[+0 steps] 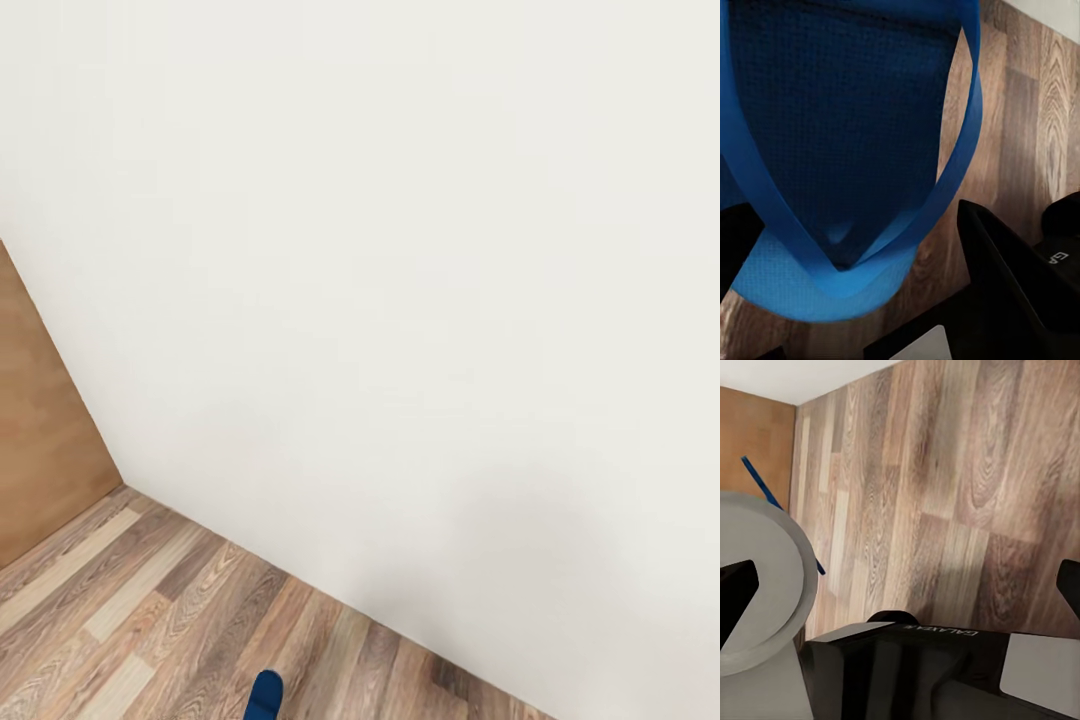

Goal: In the bedroom, move the book from the bed onto either nightstand, and place the two sandals side by side next to the bed.

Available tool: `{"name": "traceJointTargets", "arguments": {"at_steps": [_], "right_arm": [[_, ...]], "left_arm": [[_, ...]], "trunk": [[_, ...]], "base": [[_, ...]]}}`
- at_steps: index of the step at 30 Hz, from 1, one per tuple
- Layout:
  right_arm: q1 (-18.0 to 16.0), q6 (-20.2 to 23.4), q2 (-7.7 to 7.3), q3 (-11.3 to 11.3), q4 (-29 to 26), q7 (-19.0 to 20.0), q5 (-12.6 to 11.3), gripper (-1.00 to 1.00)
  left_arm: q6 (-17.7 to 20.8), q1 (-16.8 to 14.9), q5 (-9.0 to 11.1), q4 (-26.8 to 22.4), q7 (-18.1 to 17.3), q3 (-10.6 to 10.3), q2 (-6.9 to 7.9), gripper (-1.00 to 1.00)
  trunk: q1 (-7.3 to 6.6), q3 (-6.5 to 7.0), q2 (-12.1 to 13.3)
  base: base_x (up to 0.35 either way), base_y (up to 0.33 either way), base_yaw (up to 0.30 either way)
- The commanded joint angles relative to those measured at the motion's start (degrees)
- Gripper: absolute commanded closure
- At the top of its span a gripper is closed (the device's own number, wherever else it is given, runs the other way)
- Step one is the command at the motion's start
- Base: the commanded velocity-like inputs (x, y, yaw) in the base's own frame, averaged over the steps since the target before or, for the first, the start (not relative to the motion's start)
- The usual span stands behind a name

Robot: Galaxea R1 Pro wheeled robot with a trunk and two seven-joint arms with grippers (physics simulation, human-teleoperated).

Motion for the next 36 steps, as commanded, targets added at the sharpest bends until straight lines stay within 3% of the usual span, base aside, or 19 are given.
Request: {"name": "traceJointTargets", "arguments": {"at_steps": [1,36], "right_arm": [[0.0,0.3,-0.01,-0.1,0.0,0.2,-0.2,-1.0],[0.0,0.3,0.01,-0.1,0.0,0.2,-0.2,-1.0]], "left_arm": [[-0.3,0.0,0.4,0.1,0.1,-0.5,0.02,1.0],[-0.3,0.0,0.4,0.1,0.1,-0.5,0.02,1.0]], "trunk": [[-0.01,-0.05,0.0],[-0.01,-0.05,0.0]], "base": [[0.006,0.0,0.232],[0.0,0.0,0.247]]}}
